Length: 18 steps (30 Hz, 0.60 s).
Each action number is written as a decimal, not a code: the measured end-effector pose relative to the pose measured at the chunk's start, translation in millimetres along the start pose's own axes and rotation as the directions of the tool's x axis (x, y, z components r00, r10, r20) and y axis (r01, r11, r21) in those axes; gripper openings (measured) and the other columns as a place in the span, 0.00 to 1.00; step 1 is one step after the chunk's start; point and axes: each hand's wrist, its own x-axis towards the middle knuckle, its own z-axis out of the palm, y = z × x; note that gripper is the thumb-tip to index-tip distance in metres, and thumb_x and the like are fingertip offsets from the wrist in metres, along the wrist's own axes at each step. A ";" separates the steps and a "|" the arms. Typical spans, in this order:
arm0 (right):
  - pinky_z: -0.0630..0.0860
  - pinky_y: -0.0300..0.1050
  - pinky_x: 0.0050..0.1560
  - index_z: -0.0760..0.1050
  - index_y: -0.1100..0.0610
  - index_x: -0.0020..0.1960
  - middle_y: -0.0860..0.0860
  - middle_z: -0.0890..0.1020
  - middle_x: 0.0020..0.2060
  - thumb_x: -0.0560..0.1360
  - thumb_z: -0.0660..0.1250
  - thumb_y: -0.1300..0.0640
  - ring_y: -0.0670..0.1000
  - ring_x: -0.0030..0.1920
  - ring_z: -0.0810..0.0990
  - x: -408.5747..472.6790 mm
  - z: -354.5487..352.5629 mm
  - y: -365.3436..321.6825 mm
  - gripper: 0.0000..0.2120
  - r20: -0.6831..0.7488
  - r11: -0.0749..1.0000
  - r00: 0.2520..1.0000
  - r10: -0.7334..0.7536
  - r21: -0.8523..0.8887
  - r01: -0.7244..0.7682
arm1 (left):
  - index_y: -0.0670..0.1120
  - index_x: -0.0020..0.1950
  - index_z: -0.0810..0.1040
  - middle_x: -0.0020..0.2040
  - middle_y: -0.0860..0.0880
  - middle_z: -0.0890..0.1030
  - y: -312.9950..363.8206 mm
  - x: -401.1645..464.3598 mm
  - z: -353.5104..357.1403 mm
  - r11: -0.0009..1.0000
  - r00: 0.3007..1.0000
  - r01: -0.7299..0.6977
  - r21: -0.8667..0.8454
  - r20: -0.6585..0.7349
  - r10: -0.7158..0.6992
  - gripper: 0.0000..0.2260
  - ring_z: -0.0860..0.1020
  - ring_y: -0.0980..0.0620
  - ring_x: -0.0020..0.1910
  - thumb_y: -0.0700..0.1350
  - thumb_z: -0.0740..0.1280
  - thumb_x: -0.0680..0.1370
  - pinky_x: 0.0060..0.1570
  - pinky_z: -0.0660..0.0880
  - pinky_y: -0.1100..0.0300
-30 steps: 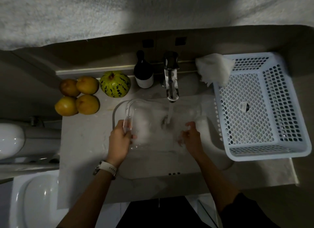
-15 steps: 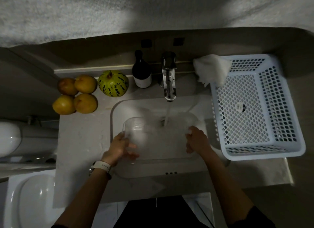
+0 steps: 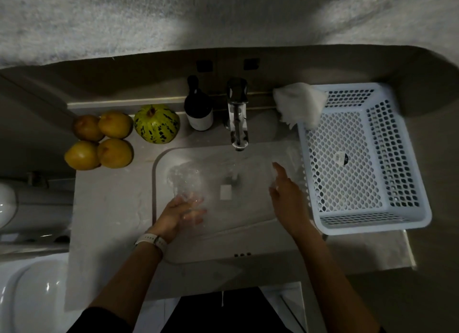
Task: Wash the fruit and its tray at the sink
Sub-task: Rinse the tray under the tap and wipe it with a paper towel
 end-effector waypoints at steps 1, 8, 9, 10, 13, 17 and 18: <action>0.78 0.51 0.54 0.57 0.50 0.76 0.55 0.80 0.54 0.79 0.61 0.62 0.52 0.51 0.80 -0.6 2.0 3.0 0.28 -0.012 0.999 1.000 0.006 0.045 -0.006 | 0.43 0.63 0.76 0.61 0.39 0.80 1.0 0.4 1.4 0.999 1.000 -0.030 0.012 -0.002 0.030 0.13 0.81 0.39 0.54 0.40 0.65 0.78 0.57 0.76 0.38; 0.77 0.47 0.57 0.64 0.56 0.71 0.55 0.78 0.59 0.79 0.58 0.68 0.54 0.57 0.80 -1.0 13.6 17.6 0.22 0.066 0.928 0.995 0.076 0.361 -0.094 | 0.45 0.68 0.72 0.60 0.43 0.80 3.1 -4.6 7.0 0.944 0.942 -0.304 0.125 -0.107 0.318 0.15 0.80 0.42 0.58 0.38 0.62 0.81 0.56 0.77 0.45; 0.76 0.48 0.58 0.63 0.58 0.72 0.57 0.77 0.60 0.79 0.58 0.70 0.55 0.58 0.78 -1.6 14.1 16.8 0.23 0.094 0.914 0.992 0.079 0.391 -0.110 | 0.44 0.68 0.71 0.60 0.43 0.80 3.5 -6.0 7.2 0.933 0.929 -0.335 0.134 -0.119 0.351 0.15 0.80 0.43 0.58 0.37 0.62 0.81 0.56 0.77 0.46; 0.75 0.49 0.60 0.61 0.59 0.73 0.59 0.76 0.62 0.78 0.58 0.71 0.55 0.59 0.77 -2.5 14.6 16.1 0.24 0.108 0.907 0.992 0.070 0.407 -0.108 | 0.44 0.68 0.71 0.60 0.43 0.81 4.3 -7.1 7.7 0.919 0.914 -0.366 0.144 -0.130 0.384 0.15 0.80 0.44 0.57 0.37 0.62 0.81 0.56 0.78 0.47; 0.70 0.47 0.67 0.58 0.61 0.75 0.58 0.70 0.69 0.78 0.59 0.72 0.54 0.67 0.72 -3.9 13.8 9.4 0.28 0.070 0.925 0.998 0.006 0.379 -0.032 | 0.44 0.67 0.71 0.59 0.44 0.81 7.8 -10.9 7.9 0.892 0.875 -0.433 0.130 -0.177 0.450 0.16 0.81 0.45 0.55 0.37 0.63 0.80 0.52 0.80 0.53; 0.61 0.40 0.73 0.54 0.53 0.77 0.51 0.60 0.76 0.77 0.58 0.72 0.45 0.74 0.61 3.7 -0.9 -16.0 0.33 -0.039 0.935 0.995 -0.089 0.342 0.097 | 0.43 0.67 0.70 0.56 0.40 0.80 10.1 -13.8 4.2 0.867 0.847 -0.478 0.140 -0.187 0.497 0.16 0.80 0.42 0.53 0.33 0.61 0.80 0.48 0.81 0.56; 0.57 0.33 0.72 0.54 0.51 0.77 0.50 0.59 0.76 0.77 0.58 0.72 0.40 0.73 0.58 7.4 -8.1 -26.9 0.34 -0.090 0.935 0.986 -0.141 0.315 0.163 | 0.43 0.67 0.71 0.56 0.40 0.80 10.4 -15.4 3.4 0.859 0.841 -0.486 0.160 -0.182 0.510 0.16 0.81 0.44 0.52 0.32 0.61 0.80 0.47 0.81 0.57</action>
